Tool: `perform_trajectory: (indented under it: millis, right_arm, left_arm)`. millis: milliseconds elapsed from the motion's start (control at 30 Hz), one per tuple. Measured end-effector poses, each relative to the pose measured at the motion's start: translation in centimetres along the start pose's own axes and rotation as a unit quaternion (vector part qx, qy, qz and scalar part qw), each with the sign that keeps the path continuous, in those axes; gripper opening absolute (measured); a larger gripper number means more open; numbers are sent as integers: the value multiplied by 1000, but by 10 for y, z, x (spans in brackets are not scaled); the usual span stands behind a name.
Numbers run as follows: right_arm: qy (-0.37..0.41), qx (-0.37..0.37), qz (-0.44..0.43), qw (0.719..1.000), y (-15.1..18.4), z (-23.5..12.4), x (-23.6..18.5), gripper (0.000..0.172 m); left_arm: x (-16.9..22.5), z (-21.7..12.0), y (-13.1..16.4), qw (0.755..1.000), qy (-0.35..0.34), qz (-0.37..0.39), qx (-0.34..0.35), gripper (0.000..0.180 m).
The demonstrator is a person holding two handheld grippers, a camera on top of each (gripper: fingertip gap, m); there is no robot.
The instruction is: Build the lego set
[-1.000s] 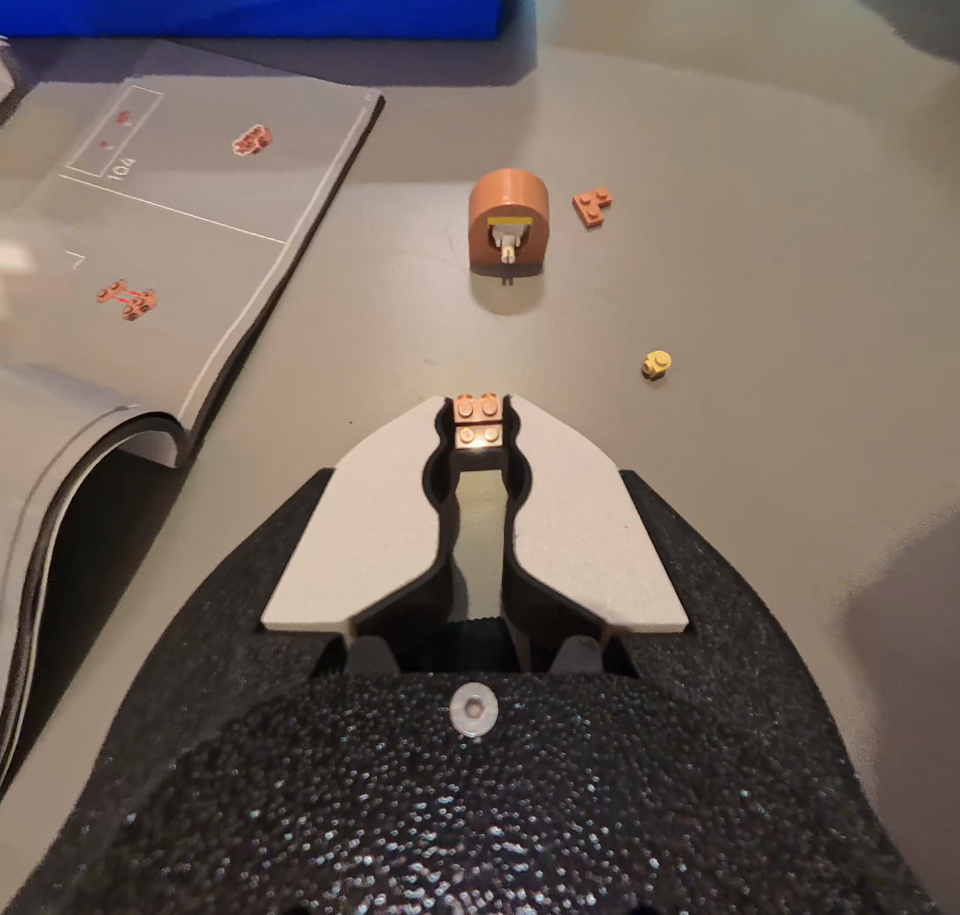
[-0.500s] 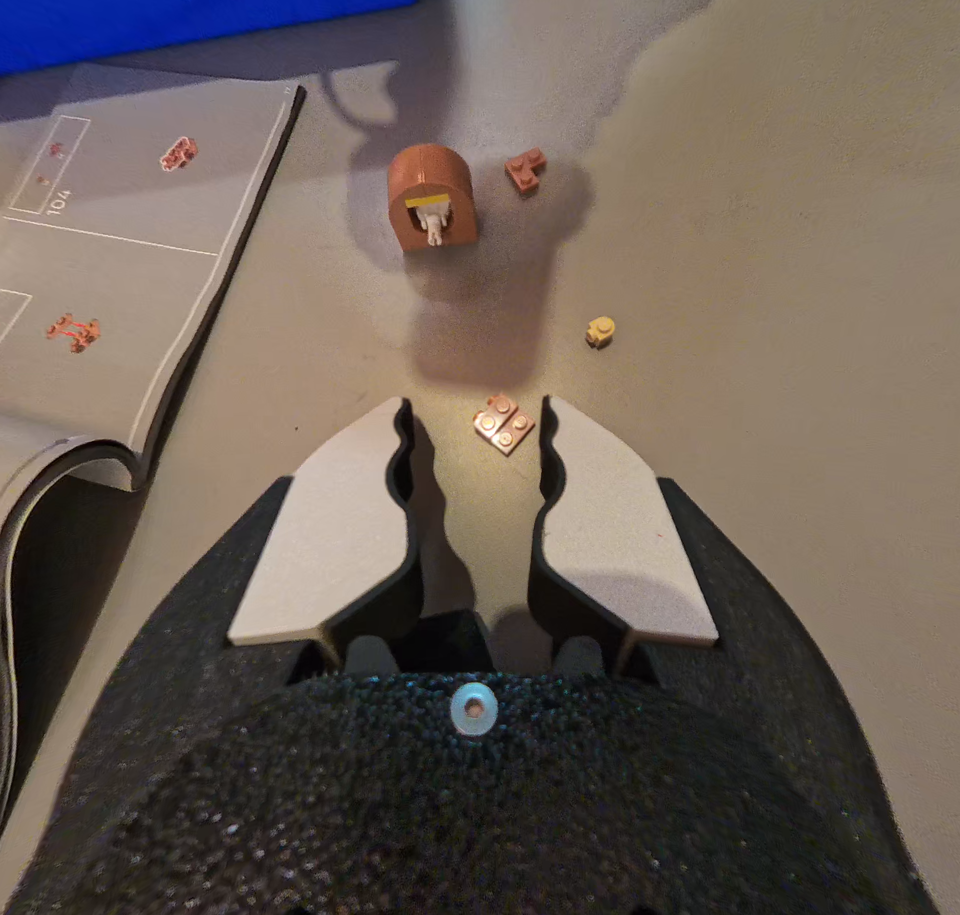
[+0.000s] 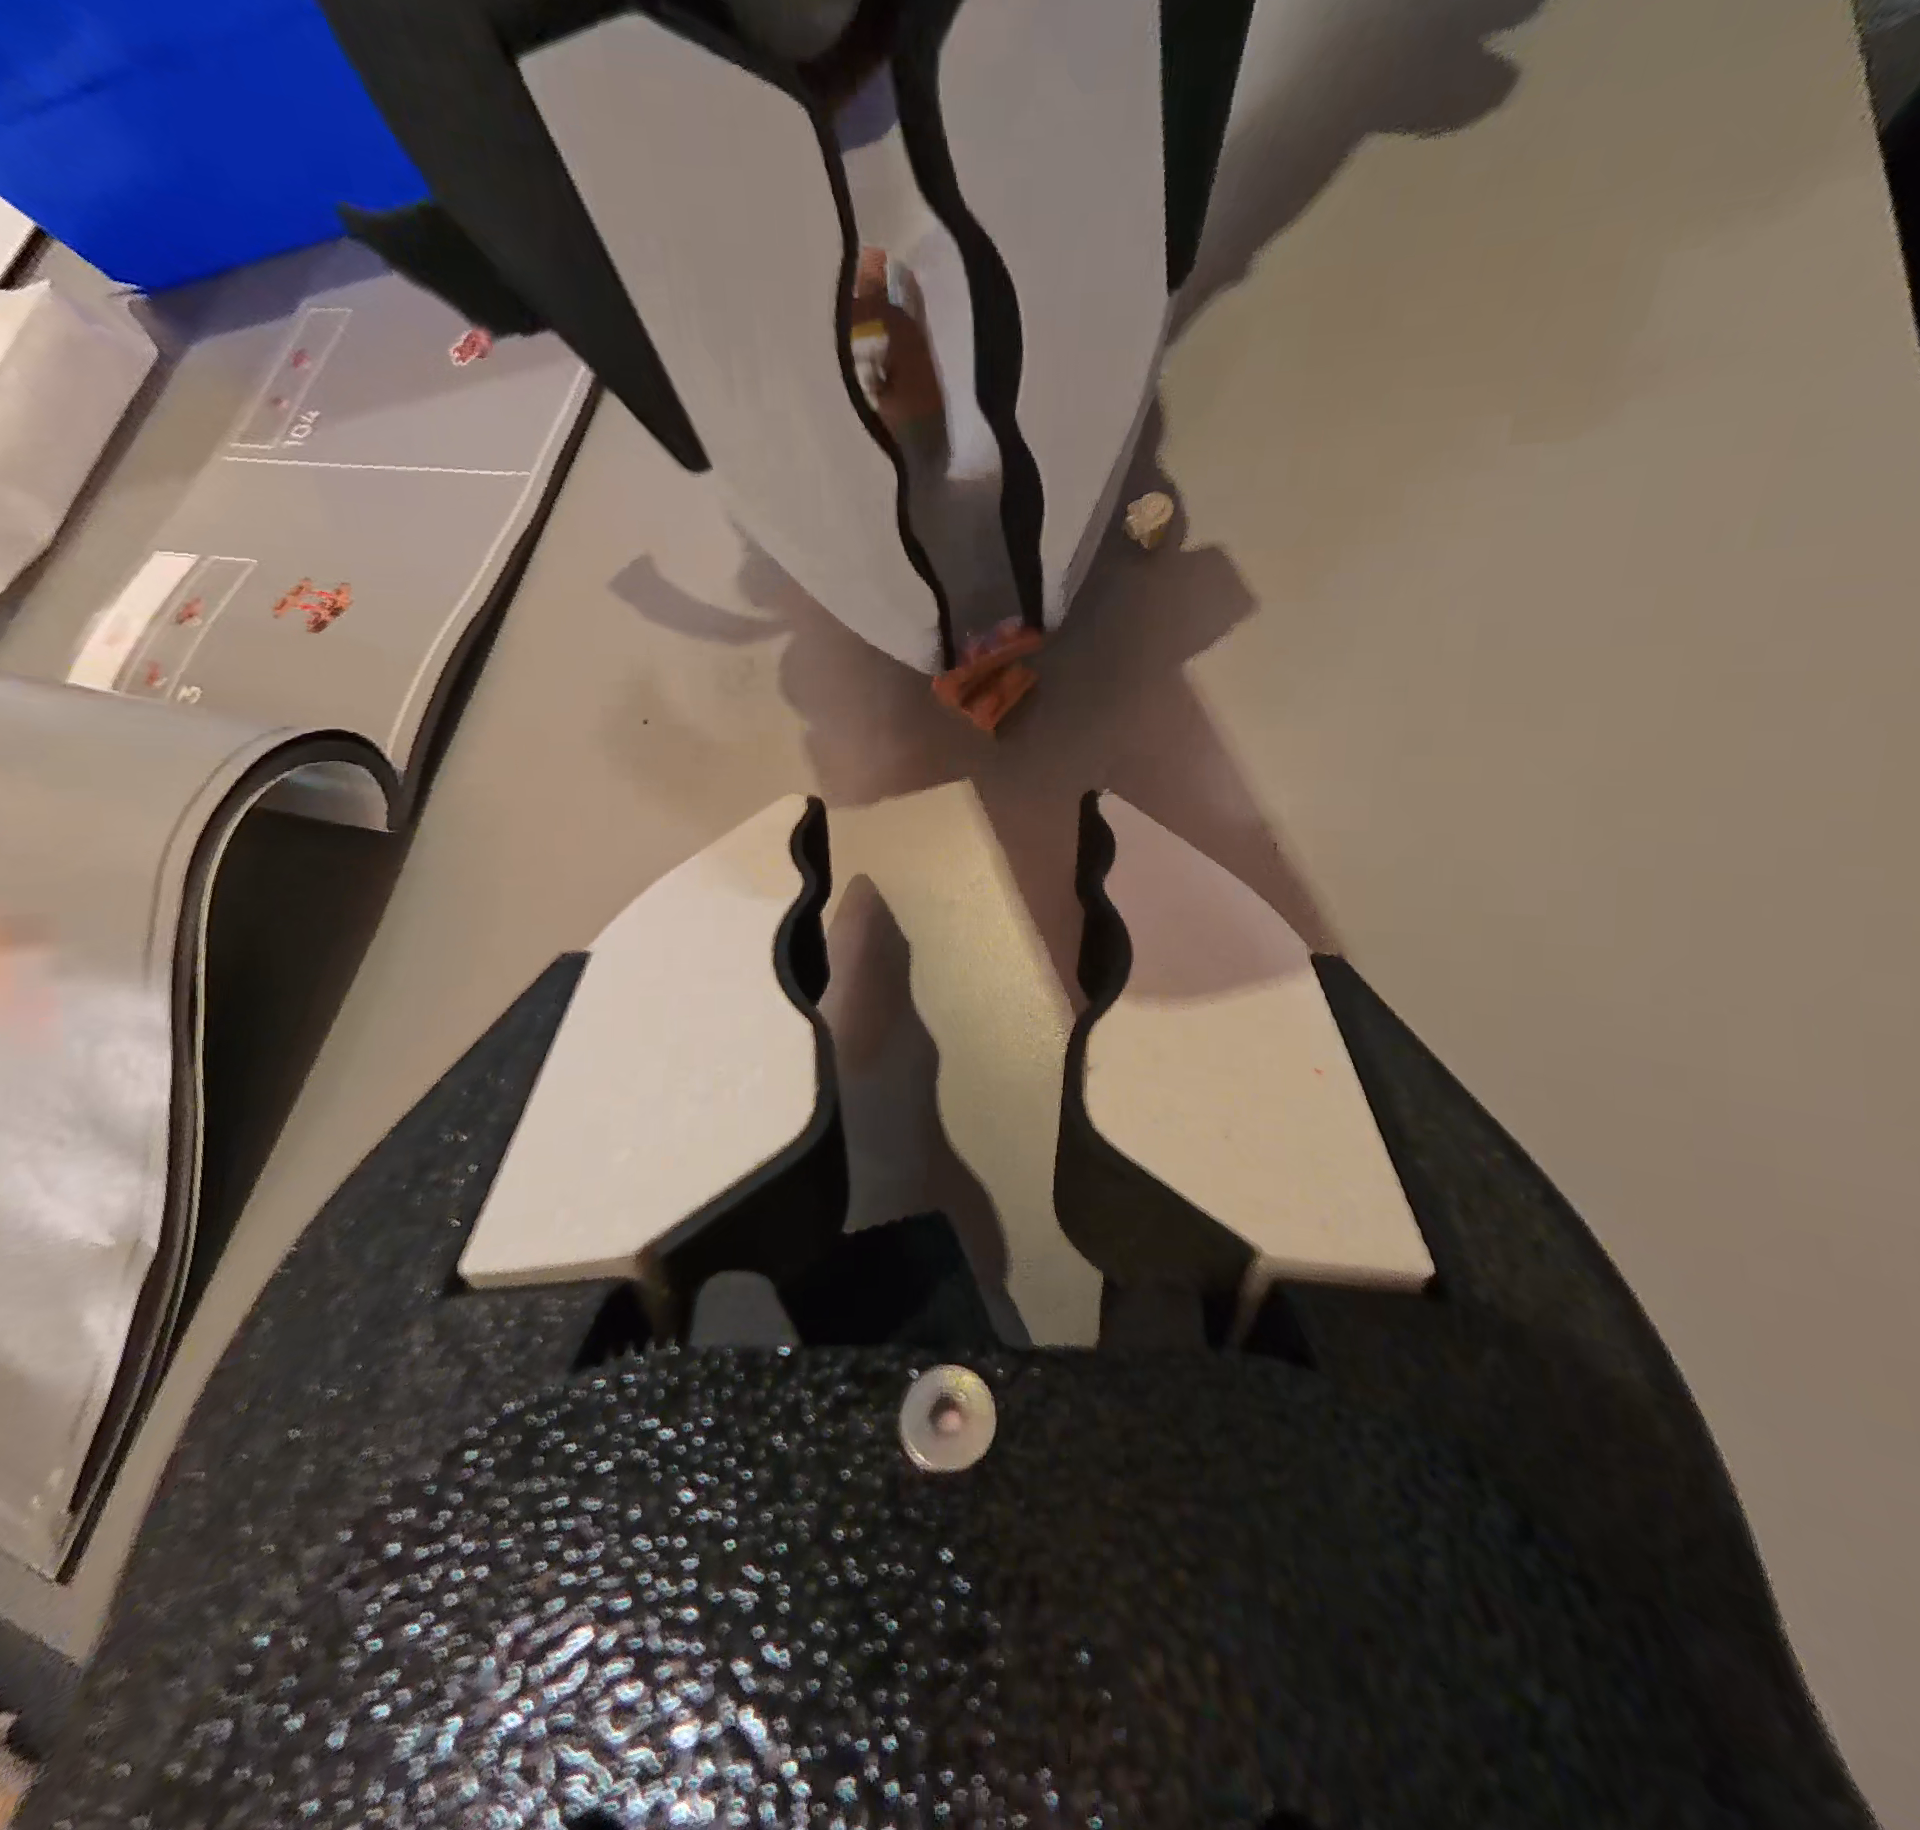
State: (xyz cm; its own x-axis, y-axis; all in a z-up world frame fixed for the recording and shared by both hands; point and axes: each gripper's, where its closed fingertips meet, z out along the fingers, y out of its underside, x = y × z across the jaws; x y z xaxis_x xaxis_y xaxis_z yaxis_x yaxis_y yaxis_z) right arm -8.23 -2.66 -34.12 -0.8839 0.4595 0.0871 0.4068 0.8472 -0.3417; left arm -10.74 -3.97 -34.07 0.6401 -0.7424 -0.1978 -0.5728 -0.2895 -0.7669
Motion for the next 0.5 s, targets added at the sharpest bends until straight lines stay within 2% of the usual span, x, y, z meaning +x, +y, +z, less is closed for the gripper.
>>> perform_trajectory:
  millis: [200,500]
  right_arm:
    - [-19,-32,-46,998,4,9,-1,16]
    - [-24,-21,-55,998,8,5,0,18]
  left_arm:
    - [4,2,2,1000,4,14,-10,44]
    - [4,3,2,1000,7,7,-12,44]
